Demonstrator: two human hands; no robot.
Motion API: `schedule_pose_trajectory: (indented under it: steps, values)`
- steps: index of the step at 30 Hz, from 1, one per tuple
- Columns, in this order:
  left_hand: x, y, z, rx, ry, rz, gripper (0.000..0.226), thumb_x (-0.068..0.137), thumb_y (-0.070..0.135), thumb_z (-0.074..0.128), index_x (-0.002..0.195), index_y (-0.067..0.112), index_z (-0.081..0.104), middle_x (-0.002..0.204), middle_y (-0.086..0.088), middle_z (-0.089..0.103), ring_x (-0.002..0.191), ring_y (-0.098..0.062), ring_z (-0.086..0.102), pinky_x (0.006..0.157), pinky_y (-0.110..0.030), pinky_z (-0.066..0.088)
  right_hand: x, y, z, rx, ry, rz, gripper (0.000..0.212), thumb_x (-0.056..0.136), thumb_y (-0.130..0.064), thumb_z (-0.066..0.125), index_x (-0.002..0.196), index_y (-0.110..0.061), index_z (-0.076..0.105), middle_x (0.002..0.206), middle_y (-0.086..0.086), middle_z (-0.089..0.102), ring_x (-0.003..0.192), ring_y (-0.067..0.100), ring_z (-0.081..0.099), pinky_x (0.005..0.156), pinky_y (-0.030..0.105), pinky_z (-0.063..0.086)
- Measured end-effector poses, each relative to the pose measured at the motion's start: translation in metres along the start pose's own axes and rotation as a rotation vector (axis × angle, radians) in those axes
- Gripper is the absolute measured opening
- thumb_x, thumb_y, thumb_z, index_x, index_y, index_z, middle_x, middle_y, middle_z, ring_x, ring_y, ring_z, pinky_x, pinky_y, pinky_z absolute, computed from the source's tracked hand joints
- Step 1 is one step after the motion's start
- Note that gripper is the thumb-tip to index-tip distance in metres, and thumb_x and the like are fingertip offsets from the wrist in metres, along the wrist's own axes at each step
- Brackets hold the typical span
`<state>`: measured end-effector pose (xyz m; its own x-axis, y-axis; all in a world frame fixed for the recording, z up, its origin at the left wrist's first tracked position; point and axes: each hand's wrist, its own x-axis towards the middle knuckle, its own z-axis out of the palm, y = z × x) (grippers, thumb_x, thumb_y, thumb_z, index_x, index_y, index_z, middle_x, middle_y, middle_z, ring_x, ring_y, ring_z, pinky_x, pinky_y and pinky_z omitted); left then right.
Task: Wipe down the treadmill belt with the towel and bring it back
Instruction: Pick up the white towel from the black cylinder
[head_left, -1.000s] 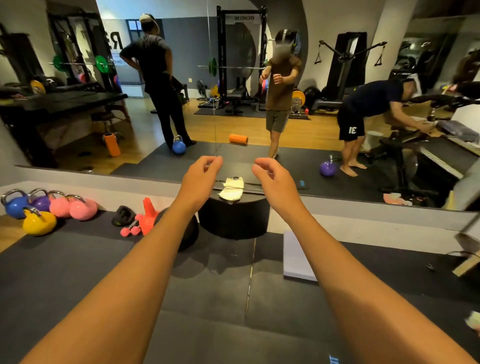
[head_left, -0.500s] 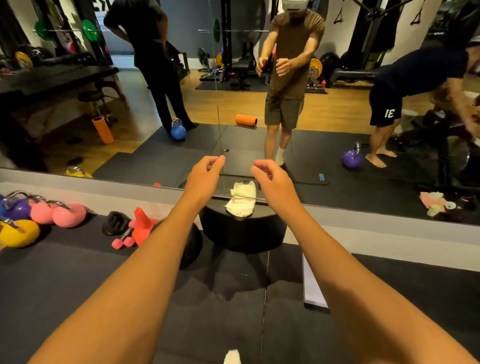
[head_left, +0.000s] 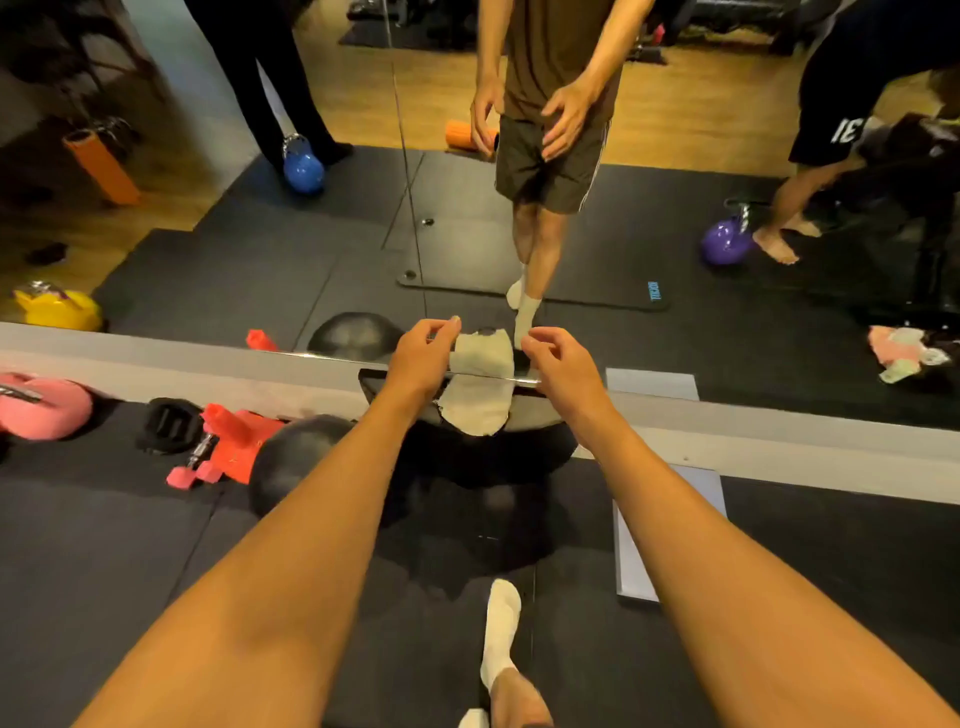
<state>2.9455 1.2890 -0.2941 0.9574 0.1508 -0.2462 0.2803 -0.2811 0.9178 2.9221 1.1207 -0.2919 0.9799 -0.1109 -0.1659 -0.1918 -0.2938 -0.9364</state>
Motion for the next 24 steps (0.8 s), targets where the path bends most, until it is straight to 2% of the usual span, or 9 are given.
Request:
schedule_pose_trajectory:
  steps: [2, 6, 9, 11, 14, 17, 21, 24]
  values:
    - [0.039, -0.016, 0.012, 0.032, -0.021, -0.030, 0.033, 0.095, 0.043, 0.050, 0.113, 0.017, 0.061, 0.108, -0.002, 0.061, 0.098, -0.019, 0.057, 0.092, -0.041, 0.048, 0.042, 0.025, 0.011, -0.004, -0.026, 0.061, 0.033, 0.094, -0.032, 0.055, 0.123, -0.018, 0.056, 0.112, -0.003, 0.063, 0.101, 0.012, 0.058, 0.087, 0.032, 0.050]
    - [0.115, -0.059, 0.041, 0.088, -0.065, -0.128, 0.035, 0.093, 0.046, 0.052, 0.116, 0.020, 0.060, 0.118, -0.004, 0.063, 0.109, -0.022, 0.059, 0.091, -0.040, 0.048, 0.121, 0.082, 0.034, -0.044, -0.060, 0.169, 0.032, 0.093, -0.025, 0.057, 0.123, -0.015, 0.057, 0.112, 0.001, 0.063, 0.097, 0.013, 0.058, 0.085, 0.033, 0.050]
    - [0.164, -0.102, 0.068, 0.102, -0.130, -0.234, 0.032, 0.089, 0.047, 0.054, 0.108, 0.021, 0.062, 0.108, -0.003, 0.064, 0.108, -0.029, 0.060, 0.090, -0.039, 0.050, 0.165, 0.124, 0.055, -0.029, -0.049, 0.338, 0.031, 0.092, -0.022, 0.058, 0.122, -0.013, 0.056, 0.109, 0.002, 0.060, 0.096, 0.016, 0.055, 0.086, 0.036, 0.049]
    - [0.195, -0.135, 0.086, 0.095, -0.159, -0.301, 0.033, 0.091, 0.042, 0.056, 0.111, 0.016, 0.062, 0.106, -0.006, 0.063, 0.109, -0.031, 0.060, 0.087, -0.036, 0.048, 0.192, 0.158, 0.075, 0.000, -0.064, 0.427, 0.030, 0.093, -0.019, 0.059, 0.121, -0.009, 0.054, 0.104, 0.004, 0.057, 0.093, 0.017, 0.053, 0.081, 0.035, 0.047]
    - [0.236, -0.189, 0.108, 0.094, -0.158, -0.370, 0.034, 0.094, 0.035, 0.056, 0.120, 0.014, 0.060, 0.121, -0.011, 0.062, 0.106, -0.027, 0.058, 0.092, -0.038, 0.047, 0.234, 0.219, 0.107, 0.024, -0.069, 0.540, 0.035, 0.092, -0.020, 0.061, 0.124, -0.009, 0.051, 0.110, 0.007, 0.057, 0.096, 0.023, 0.055, 0.084, 0.041, 0.050]
    - [0.270, -0.247, 0.123, 0.121, -0.147, -0.429, 0.040, 0.093, 0.031, 0.057, 0.129, 0.014, 0.055, 0.128, -0.008, 0.056, 0.116, -0.027, 0.054, 0.100, -0.044, 0.046, 0.261, 0.269, 0.138, 0.140, -0.029, 0.662, 0.039, 0.093, -0.016, 0.057, 0.129, -0.015, 0.042, 0.110, 0.006, 0.049, 0.097, 0.022, 0.050, 0.080, 0.041, 0.052]
    - [0.302, -0.305, 0.138, 0.042, -0.121, -0.521, 0.052, 0.089, 0.028, 0.061, 0.136, 0.016, 0.045, 0.128, -0.010, 0.056, 0.111, -0.032, 0.059, 0.094, -0.047, 0.051, 0.285, 0.320, 0.165, 0.004, 0.081, 0.660, 0.037, 0.087, -0.018, 0.056, 0.121, -0.010, 0.043, 0.123, 0.009, 0.045, 0.100, 0.026, 0.052, 0.078, 0.044, 0.057]
    - [0.314, -0.324, 0.143, 0.234, -0.062, -0.421, 0.043, 0.089, 0.026, 0.057, 0.130, 0.015, 0.048, 0.119, -0.007, 0.057, 0.104, -0.027, 0.059, 0.085, -0.037, 0.051, 0.297, 0.341, 0.172, -0.127, 0.160, 0.644, 0.040, 0.082, -0.020, 0.058, 0.117, -0.006, 0.047, 0.118, 0.013, 0.051, 0.100, 0.031, 0.056, 0.080, 0.041, 0.053]
